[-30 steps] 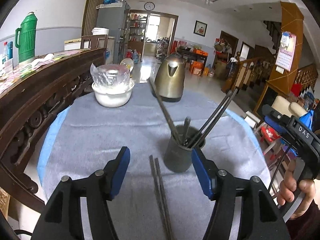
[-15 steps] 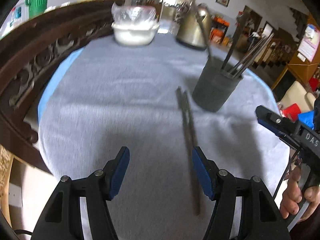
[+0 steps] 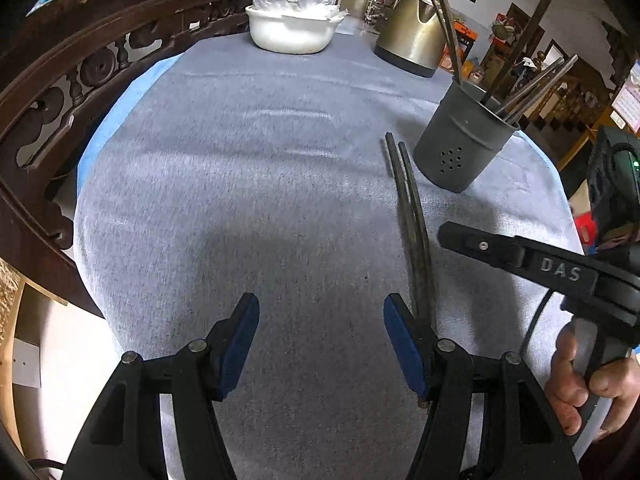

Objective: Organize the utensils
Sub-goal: 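Withdraw both tools from the holder back toward the remaining sticks, then grasp a dark stick with the right tool while the left tool approaches another stick, then close the left tool on a dark stick near the holder cup, then lift both held sticks over the holder cup and insert them, then lower both held sticks into the grey holder cup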

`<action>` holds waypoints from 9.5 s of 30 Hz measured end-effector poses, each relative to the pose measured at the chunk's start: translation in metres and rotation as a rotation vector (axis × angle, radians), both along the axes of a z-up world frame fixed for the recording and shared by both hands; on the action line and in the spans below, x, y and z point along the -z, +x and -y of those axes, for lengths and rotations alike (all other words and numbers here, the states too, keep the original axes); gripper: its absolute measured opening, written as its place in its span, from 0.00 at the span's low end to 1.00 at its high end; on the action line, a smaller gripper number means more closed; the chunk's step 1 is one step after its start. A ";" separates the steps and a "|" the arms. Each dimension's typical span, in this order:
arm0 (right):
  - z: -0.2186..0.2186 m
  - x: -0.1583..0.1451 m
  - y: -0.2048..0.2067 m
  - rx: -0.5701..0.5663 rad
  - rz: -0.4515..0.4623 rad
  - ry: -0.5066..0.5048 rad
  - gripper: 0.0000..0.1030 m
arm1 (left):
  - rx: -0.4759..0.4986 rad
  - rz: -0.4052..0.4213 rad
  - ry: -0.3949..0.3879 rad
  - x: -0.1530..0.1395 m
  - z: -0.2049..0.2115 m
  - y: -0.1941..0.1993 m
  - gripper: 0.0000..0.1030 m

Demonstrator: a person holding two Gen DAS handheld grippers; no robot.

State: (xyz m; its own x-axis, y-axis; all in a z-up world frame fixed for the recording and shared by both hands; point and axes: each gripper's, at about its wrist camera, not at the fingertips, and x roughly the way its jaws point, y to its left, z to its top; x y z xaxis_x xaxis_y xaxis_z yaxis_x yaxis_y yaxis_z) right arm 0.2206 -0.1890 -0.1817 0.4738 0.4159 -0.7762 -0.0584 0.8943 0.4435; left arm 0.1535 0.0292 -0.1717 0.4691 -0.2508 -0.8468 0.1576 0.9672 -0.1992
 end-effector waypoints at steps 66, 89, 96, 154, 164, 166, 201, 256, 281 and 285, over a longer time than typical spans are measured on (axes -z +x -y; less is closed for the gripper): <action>0.077 0.011 -0.028 0.062 -0.122 0.151 0.14 | 0.220 -0.166 -0.103 0.012 0.045 0.004 0.30; 0.032 0.004 0.030 0.040 -0.068 0.012 0.15 | 0.203 -0.132 -0.046 0.015 0.069 0.066 0.33; 0.029 0.002 0.025 0.030 -0.040 -0.053 0.11 | 0.205 -0.121 -0.017 0.013 0.071 0.060 0.33; 0.042 0.003 0.004 0.004 -0.047 -0.050 0.11 | 0.285 -0.004 0.223 0.024 0.107 0.077 0.64; 0.048 0.001 0.006 -0.009 -0.083 -0.076 0.09 | 0.297 -0.008 0.220 0.023 0.105 0.073 0.68; 0.048 0.000 0.010 0.009 -0.083 -0.068 0.09 | 0.301 -0.010 0.219 0.023 0.107 0.073 0.70; 0.103 0.000 0.023 0.230 -0.176 -0.008 0.11 | 0.283 -0.103 0.000 0.017 0.078 0.102 0.19; 0.092 -0.152 -0.040 0.218 0.505 0.050 0.06 | 0.069 0.551 -0.292 -0.157 0.021 0.030 0.06; 0.106 -0.245 -0.058 0.324 0.776 -0.017 0.06 | 0.048 0.789 -0.258 -0.236 0.024 0.025 0.06; 0.105 -0.258 -0.058 0.353 0.824 -0.035 0.06 | 0.042 0.831 -0.270 -0.248 0.025 0.032 0.06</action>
